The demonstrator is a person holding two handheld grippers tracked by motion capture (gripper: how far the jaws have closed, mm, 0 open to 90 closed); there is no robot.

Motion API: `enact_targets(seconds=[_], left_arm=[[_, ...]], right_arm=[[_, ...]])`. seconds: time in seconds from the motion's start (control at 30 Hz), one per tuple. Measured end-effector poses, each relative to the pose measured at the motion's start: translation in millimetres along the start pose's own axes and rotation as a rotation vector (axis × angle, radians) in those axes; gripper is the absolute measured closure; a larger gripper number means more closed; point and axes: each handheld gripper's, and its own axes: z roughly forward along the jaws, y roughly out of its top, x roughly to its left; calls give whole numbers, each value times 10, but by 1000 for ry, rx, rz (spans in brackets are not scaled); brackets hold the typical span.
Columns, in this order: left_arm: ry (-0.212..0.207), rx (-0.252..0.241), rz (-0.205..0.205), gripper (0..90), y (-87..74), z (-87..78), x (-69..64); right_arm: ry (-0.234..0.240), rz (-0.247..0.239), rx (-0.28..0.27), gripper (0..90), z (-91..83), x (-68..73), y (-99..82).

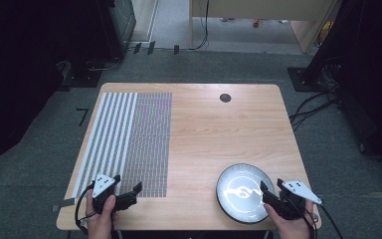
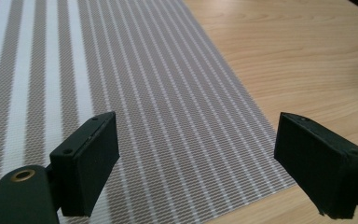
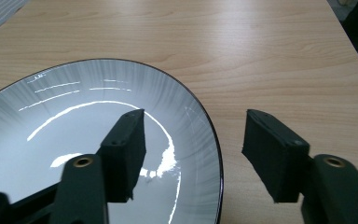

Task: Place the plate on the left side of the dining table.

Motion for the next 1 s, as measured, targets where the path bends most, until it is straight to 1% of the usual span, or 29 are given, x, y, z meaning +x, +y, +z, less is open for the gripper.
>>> enact_targets(seconds=[0.13, 0.17, 0.2, 0.3, 0.37, 0.53, 0.63, 0.67, 0.7, 0.83, 0.87, 0.9, 0.93, 1.0], left_arm=[[-20, 1, 13, 139, 27, 68, -142], [-20, 1, 13, 139, 27, 68, -142], [-31, 5, 23, 139, 34, 104, -209], [-46, 11, 41, 139, 41, 153, -313], [-50, 13, 51, 139, 42, 173, -353], [-61, 16, 59, 139, 55, 211, -430], [-64, 13, 63, 139, 80, 225, -462], [-67, 9, 66, 139, 103, 235, -492], [-67, 9, 66, 139, 103, 235, -492], [-82, 6, 87, 139, 156, 285, -620], [-82, 6, 87, 139, 156, 285, -620], [-89, 9, 94, 139, 164, 311, -669], [-89, 9, 94, 139, 164, 311, -669], [-106, 14, 104, 139, 171, 361, -767]], right_arm=[[1, -17, -16, 428, 5, 2, -7], [1, -17, -16, 428, 5, 2, -7], [7, -9, -18, 455, 5, -9, -6], [25, -2, -15, 482, 5, -27, -9], [34, -1, -13, 499, 6, -30, -12], [48, 1, -18, 510, 4, -33, -10], [57, 10, -13, 518, 7, -35, -9], [63, 22, -6, 521, 5, -39, -5], [65, 29, -5, 522, 3, -41, -3], [72, 39, -9, 541, -3, -55, 3], [72, 39, -9, 541, -3, -55, 3], [74, 31, -13, 548, -4, -54, 1], [74, 30, -15, 549, -3, -54, 0], [75, 30, -19, 559, 0, -58, -4]])
